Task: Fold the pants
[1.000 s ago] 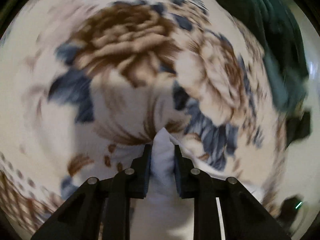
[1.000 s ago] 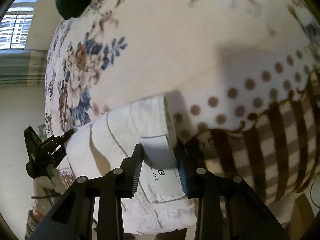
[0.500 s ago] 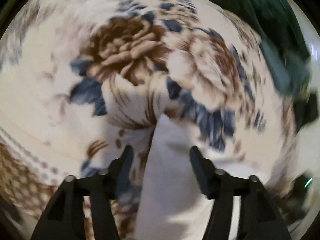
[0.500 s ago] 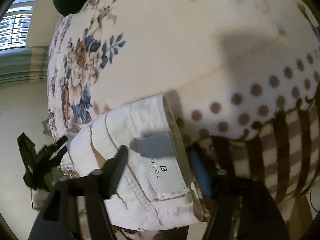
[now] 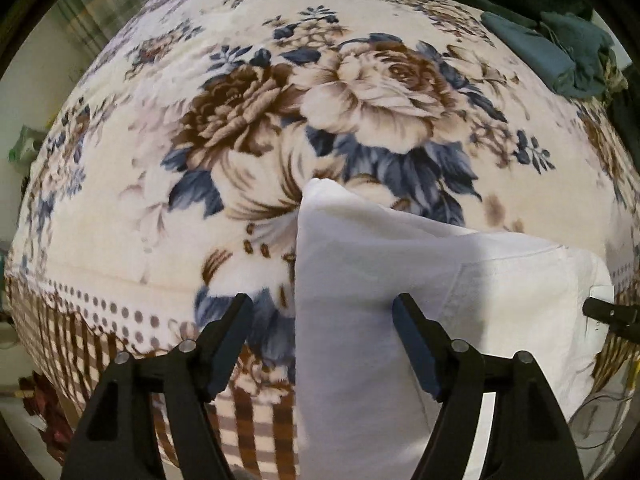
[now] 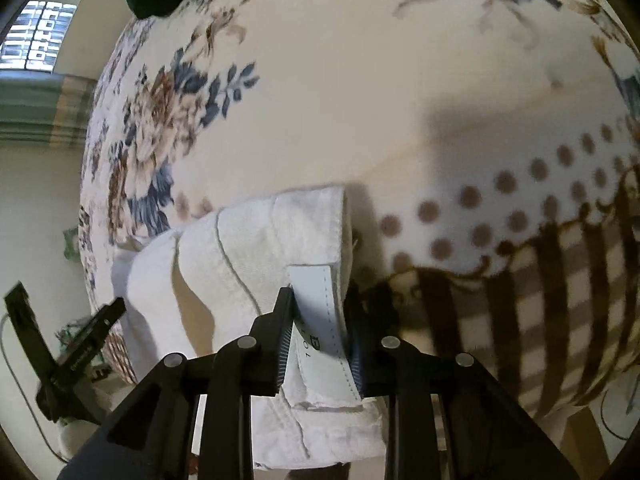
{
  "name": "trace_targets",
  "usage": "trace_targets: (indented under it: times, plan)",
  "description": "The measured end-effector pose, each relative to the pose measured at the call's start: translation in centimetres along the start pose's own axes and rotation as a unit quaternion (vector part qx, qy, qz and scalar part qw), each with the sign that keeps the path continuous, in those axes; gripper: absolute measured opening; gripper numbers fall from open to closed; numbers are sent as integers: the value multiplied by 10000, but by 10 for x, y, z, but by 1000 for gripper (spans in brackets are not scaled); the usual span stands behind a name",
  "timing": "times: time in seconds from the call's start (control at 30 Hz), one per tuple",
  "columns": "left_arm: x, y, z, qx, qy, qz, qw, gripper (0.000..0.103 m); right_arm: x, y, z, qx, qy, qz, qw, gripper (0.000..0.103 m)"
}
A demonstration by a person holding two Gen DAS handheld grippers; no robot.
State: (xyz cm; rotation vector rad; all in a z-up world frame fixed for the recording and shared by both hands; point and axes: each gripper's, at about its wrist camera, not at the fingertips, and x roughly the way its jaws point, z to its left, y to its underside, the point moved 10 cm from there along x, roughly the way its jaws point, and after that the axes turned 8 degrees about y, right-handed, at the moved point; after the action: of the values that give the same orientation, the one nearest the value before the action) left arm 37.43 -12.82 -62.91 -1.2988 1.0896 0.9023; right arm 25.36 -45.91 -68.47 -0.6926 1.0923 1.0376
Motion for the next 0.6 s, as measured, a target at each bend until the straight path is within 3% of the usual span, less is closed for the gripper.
trace_targets:
  times: [0.13, 0.23, 0.43, 0.6]
  plan:
    - [-2, 1, -1, 38, -18, 7, 10000, 71, 2, 7, -3, 224, -229, 242, 9992, 38]
    - [-6, 2, -1, 17, 10, -28, 10000, 71, -15, 19, -9, 324, -290, 128, 9990, 58]
    - [-18, 9, -1, -66, 2, -69, 10000, 71, -45, 73, -20, 738, -570, -222, 9954, 61]
    - [-30, 19, -2, 17, -103, -89, 9999, 71, -21, 124, -19, 1375, -1181, 170, 9833, 61]
